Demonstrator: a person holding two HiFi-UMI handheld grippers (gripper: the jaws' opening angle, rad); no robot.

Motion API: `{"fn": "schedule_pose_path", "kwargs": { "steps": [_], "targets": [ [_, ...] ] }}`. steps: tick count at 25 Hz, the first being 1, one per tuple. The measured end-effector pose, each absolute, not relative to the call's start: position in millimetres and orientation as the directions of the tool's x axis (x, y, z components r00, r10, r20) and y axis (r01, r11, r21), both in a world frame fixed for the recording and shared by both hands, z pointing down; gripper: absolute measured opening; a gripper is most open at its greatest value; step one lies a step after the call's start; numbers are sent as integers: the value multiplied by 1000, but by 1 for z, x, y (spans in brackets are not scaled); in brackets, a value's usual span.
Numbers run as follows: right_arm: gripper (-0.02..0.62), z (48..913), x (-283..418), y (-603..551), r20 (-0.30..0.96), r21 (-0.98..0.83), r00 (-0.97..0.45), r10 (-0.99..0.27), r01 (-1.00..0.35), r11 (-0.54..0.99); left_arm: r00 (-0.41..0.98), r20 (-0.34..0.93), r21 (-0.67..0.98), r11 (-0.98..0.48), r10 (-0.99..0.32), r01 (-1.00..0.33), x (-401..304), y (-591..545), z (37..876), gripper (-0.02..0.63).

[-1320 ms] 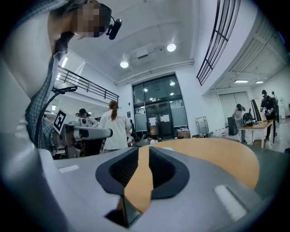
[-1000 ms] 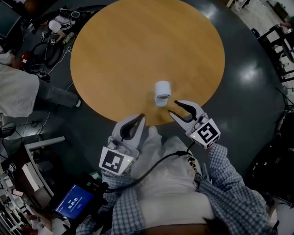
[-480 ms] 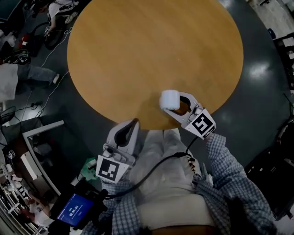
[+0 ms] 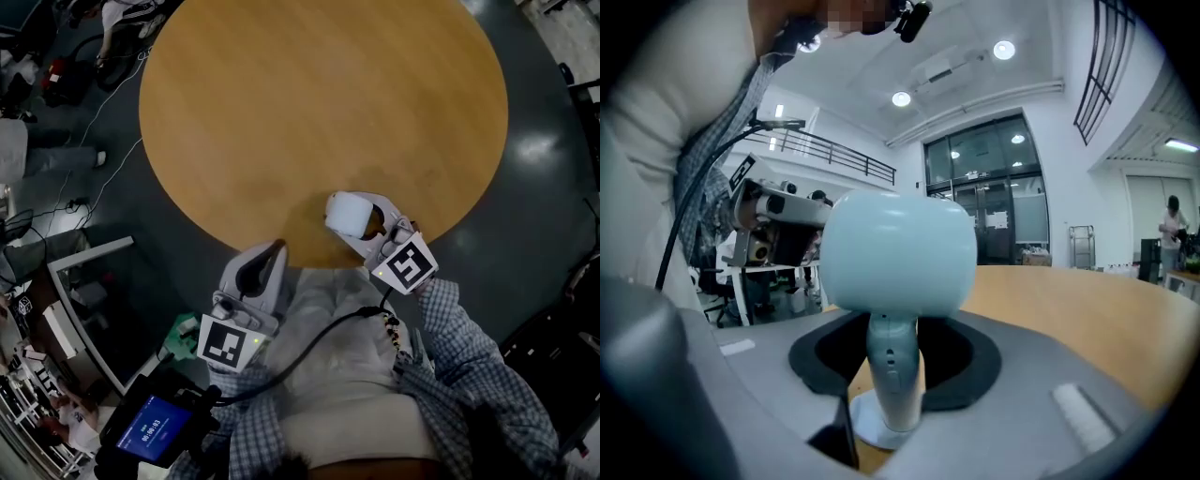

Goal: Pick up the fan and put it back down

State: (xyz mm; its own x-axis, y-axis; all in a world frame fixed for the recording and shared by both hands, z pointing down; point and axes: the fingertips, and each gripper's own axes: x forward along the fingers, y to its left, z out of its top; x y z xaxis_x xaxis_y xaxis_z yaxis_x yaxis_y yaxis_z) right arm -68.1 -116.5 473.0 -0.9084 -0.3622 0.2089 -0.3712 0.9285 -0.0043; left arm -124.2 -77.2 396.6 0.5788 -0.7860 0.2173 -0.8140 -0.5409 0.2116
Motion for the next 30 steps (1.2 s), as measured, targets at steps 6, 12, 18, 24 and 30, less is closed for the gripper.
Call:
{"fn": "schedule_pose_path", "kwargs": {
  "steps": [6,12,18,24,30],
  "targets": [
    [144,444,-56,-132,144,-47,-879,-455,-465,884,607,183,195,-577,-773,-793,-113,-90,388,0],
    [144,407,-24,-152,105,-87,-814,-572,-580,810,644,114,154,-627,-757,-764,-96,-111,368,0],
    [144,374,14,-171,67,-15,-740,-669,-671,741,664,16,127,-657,-747,-743,-79,-134,336,0],
    [144,352,35,-186,51,-41,-649,-759,-760,648,663,-74,98,-667,-745,-739,-69,-154,306,-1],
    [143,345,36,-184,54,-36,-602,-797,-799,601,662,-65,89,-665,-747,-742,-67,-157,304,-1]
  ]
}}
